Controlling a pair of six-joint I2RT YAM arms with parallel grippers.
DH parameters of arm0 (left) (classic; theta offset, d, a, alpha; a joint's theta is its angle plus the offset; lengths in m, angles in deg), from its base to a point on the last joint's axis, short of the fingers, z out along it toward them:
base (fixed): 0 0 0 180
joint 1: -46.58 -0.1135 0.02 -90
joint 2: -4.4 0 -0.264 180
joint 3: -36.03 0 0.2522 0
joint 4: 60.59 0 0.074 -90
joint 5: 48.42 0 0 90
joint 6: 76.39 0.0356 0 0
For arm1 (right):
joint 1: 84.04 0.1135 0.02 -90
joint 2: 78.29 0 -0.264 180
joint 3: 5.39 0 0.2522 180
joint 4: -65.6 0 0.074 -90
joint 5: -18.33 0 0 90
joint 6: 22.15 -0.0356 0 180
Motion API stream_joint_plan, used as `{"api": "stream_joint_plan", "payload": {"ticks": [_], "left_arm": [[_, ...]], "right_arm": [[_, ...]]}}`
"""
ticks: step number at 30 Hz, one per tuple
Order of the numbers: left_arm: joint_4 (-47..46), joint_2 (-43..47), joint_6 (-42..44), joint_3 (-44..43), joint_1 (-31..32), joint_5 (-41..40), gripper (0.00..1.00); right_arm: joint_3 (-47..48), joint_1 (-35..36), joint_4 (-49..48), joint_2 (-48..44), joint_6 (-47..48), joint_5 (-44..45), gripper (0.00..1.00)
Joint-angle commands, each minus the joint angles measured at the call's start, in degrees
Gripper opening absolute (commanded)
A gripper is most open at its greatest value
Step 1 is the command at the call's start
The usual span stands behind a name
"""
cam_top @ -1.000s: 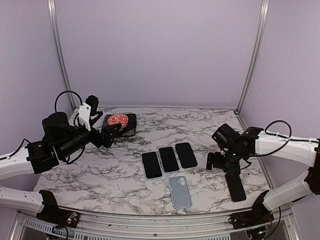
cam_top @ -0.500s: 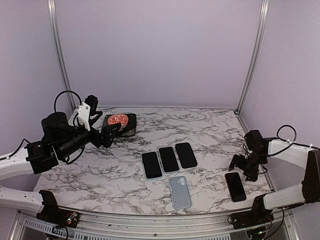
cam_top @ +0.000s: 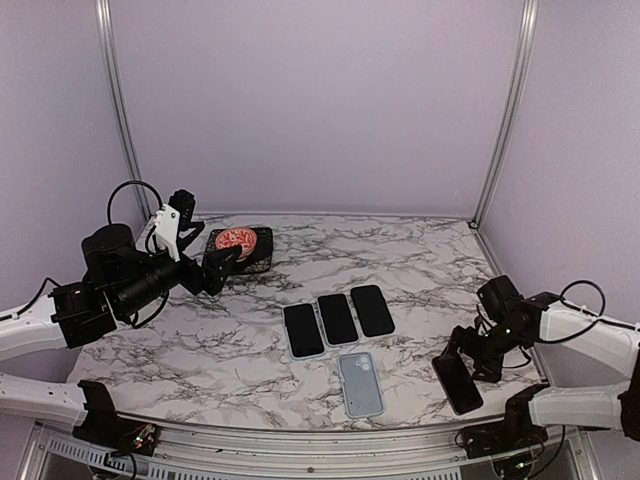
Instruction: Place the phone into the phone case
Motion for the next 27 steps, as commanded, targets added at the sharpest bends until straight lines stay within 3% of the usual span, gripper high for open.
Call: {"api": "stream_joint_plan", "payload": {"ticks": [1,8,13,20,27], "left_arm": [[0.31,0.85,0.47,-1.47,-0.12,1.02,0.99],[0.31,0.42,0.34,-1.4,-0.12,1.95,0.99],[0.31,0.27,0.31,-1.38,-0.12,2.23,0.99],[0.31,0.27,0.27,-1.36,-0.12,2.7,0.99],[0.31,0.46,0.29,-1.26,-0.12,2.84,0.99]], "right_arm": [[-2.19,4.4,7.44,-5.52,-7.36,-1.37,0.95],[-5.56,18.86,4.42,-7.4,-18.55,-5.03,0.95],[1.16,28.13,5.63,3.1,-18.28,-1.12,0.98],[12.94,28.11,14.23,18.62,-11.44,13.12,0.99],[10.4,24.7,8.37,21.79,-8.28,12.36,0.99]]}}
